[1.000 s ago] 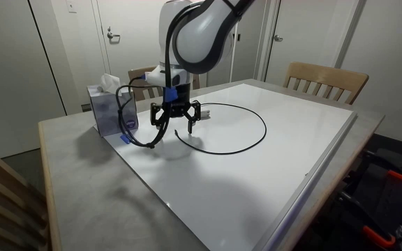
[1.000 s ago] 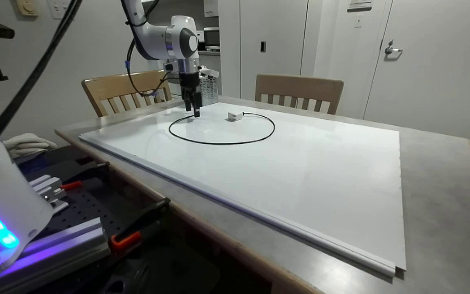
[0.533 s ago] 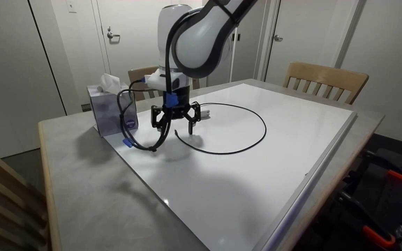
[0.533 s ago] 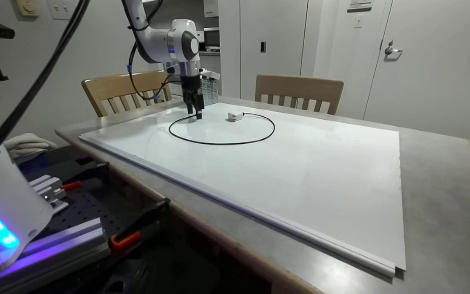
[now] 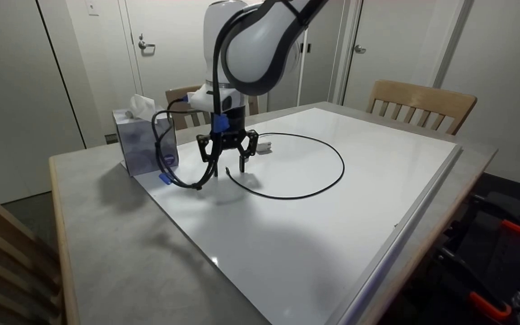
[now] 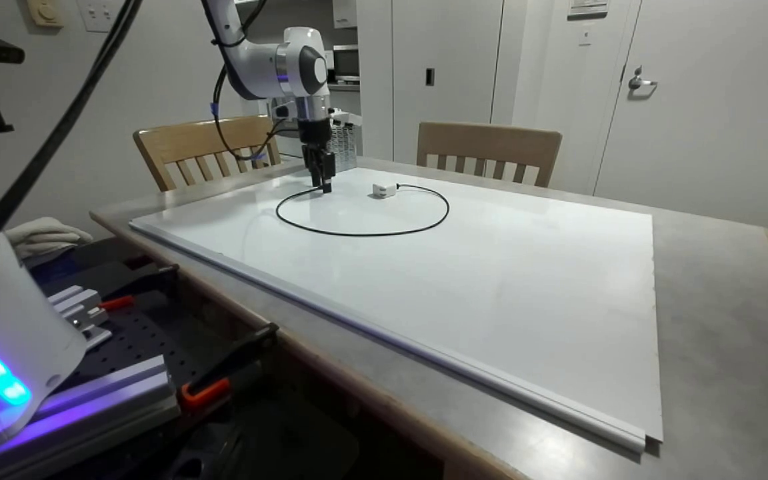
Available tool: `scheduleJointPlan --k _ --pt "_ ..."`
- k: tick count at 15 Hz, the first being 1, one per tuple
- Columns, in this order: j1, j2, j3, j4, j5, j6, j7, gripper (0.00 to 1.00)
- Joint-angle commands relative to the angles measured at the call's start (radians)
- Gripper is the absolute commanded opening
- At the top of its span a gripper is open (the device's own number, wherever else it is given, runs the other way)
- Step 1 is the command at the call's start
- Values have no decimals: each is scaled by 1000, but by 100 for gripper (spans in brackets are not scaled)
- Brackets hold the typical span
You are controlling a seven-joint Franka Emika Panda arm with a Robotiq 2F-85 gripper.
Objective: Wrap up the charger neatly into a circle
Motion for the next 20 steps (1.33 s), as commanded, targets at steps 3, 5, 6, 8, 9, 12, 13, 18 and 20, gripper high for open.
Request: scheduleJointPlan --k 3,5,6,8,9,12,13,18,20 --pt "7 34 -25 36 -27 30 8 21" --pt "5 33 -26 34 -24 34 9 7" --pt "5 34 -26 35 -22 34 12 1" --pt "2 31 -23 32 -16 34 14 0" --pt "0 30 -21 31 -12 32 16 1" --pt "3 24 -25 27 -12 30 34 2" --pt "3 24 -30 26 -12 32 48 2" --pt "-9 1 -39 12 -21 21 98 2" --pt "-20 2 -39 20 -23 10 90 2"
